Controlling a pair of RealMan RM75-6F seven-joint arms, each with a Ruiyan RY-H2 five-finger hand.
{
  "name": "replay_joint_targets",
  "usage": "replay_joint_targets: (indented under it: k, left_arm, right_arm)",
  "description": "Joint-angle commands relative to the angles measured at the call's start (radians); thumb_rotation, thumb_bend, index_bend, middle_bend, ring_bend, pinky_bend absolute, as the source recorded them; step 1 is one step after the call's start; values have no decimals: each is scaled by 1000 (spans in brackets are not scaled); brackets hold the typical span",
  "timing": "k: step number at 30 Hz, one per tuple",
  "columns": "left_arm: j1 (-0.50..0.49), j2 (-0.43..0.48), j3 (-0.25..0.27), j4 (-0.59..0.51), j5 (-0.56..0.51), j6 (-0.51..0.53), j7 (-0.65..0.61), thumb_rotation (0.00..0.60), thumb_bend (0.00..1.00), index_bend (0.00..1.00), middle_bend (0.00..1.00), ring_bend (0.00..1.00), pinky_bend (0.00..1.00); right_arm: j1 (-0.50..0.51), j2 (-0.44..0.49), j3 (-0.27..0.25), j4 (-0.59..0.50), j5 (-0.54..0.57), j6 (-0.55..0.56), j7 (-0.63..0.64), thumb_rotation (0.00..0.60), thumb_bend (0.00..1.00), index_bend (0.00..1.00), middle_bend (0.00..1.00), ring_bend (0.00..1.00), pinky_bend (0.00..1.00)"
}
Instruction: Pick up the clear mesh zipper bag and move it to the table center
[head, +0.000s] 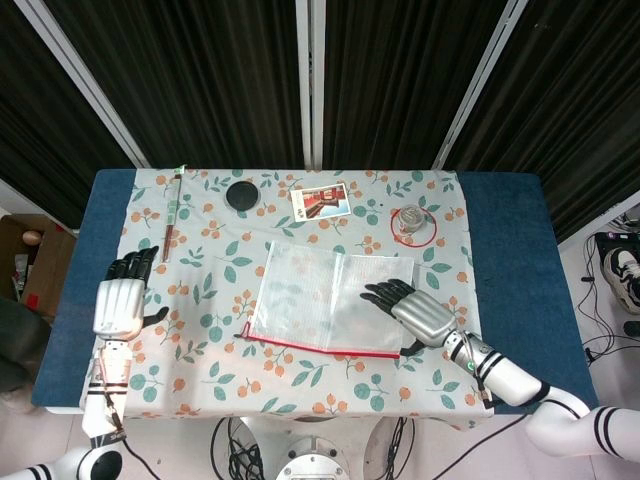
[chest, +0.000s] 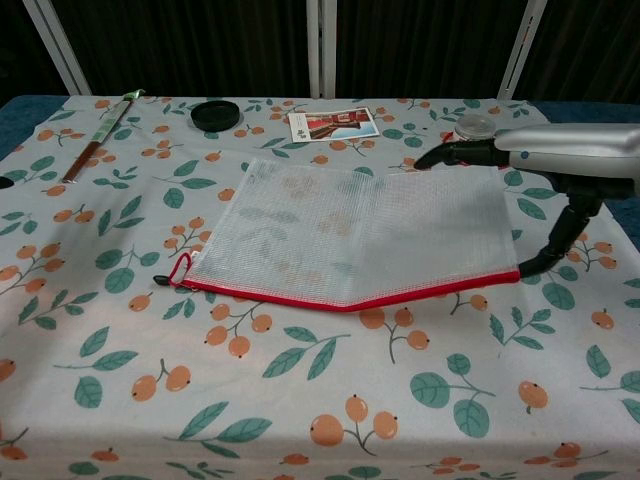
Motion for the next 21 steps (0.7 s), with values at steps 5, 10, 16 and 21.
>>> replay_joint_targets:
  k: [5, 10, 16, 21]
  left_arm:
    - [49, 128, 35, 37, -11, -73, -291, 600, 9, 104, 152, 131, 205]
    - [99, 164, 72, 68, 21, -8, -303, 600, 24, 153, 163, 131, 203]
    - [180, 193, 122, 68, 88, 110, -360, 600, 31, 180, 167, 131, 198]
    - [239, 221, 184, 54, 165, 185, -375, 600, 28, 180, 167, 130, 187]
  right_arm:
    - [-92, 151, -7, -57, 12, 120, 174, 600, 0, 0, 0, 0, 0]
    - [-243, 133, 20, -2, 52, 365, 120, 600, 72, 53, 107, 0, 0]
    - [-414, 108, 16, 31, 86, 590, 4, 600, 107, 82, 131, 0, 0]
    - [-511, 101, -11, 91, 46, 678, 84, 600, 98, 80, 117, 0, 0]
